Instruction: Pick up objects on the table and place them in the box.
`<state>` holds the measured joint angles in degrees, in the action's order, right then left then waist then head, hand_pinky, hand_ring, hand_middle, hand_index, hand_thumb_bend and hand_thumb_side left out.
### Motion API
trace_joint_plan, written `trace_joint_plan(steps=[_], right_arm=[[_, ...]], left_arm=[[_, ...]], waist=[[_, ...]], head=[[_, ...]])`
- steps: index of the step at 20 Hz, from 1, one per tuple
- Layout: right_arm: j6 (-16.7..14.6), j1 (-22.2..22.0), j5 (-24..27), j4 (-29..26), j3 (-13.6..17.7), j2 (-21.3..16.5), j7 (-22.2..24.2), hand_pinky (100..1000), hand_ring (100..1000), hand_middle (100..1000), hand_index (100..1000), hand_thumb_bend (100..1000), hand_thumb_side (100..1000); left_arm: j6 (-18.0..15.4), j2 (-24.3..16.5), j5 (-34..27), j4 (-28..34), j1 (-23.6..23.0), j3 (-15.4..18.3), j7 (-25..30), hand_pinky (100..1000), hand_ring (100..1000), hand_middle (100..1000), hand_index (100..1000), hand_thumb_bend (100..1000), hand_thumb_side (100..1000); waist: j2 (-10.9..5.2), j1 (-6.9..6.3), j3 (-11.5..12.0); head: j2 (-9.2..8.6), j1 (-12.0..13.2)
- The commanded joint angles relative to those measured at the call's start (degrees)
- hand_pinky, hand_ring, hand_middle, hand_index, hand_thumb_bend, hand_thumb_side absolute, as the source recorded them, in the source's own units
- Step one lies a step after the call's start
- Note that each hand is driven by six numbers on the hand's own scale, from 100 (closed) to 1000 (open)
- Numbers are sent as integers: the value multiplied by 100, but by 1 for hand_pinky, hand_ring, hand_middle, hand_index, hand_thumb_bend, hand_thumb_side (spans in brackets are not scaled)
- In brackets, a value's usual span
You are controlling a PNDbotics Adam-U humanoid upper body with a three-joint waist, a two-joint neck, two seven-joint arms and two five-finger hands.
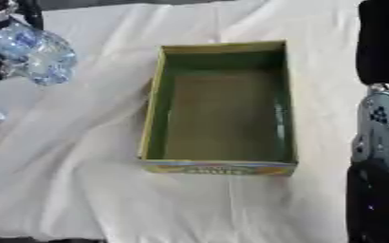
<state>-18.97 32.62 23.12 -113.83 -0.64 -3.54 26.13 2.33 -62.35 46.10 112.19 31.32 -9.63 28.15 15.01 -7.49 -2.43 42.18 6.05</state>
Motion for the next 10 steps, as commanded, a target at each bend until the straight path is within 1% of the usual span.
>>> trace_joint_plan(steps=[1, 4, 10], right_arm=[[26, 34, -15, -76, -35, 25, 4, 665, 764, 840, 911, 100, 1000], [39, 31, -14, -76, -56, 46, 12, 665, 764, 839, 911, 100, 1000], [67, 16, -1, -76, -94, 98, 44, 664, 763, 838, 910, 100, 1000]], left_arm=[[-81, -178, -128, 60, 286, -81, 122, 100, 193, 555, 399, 322, 100], [-154, -36, -161, 8, 559, -212, 217, 100, 193, 563, 399, 317, 100], [-339, 429, -126, -320, 1241, -542, 389, 100, 192, 579, 400, 303, 103]], waist=[[-139, -12, -13], [-147, -31, -44], [-162, -50, -110]], head=[[-84, -9], [-84, -17], [-82, 9]])
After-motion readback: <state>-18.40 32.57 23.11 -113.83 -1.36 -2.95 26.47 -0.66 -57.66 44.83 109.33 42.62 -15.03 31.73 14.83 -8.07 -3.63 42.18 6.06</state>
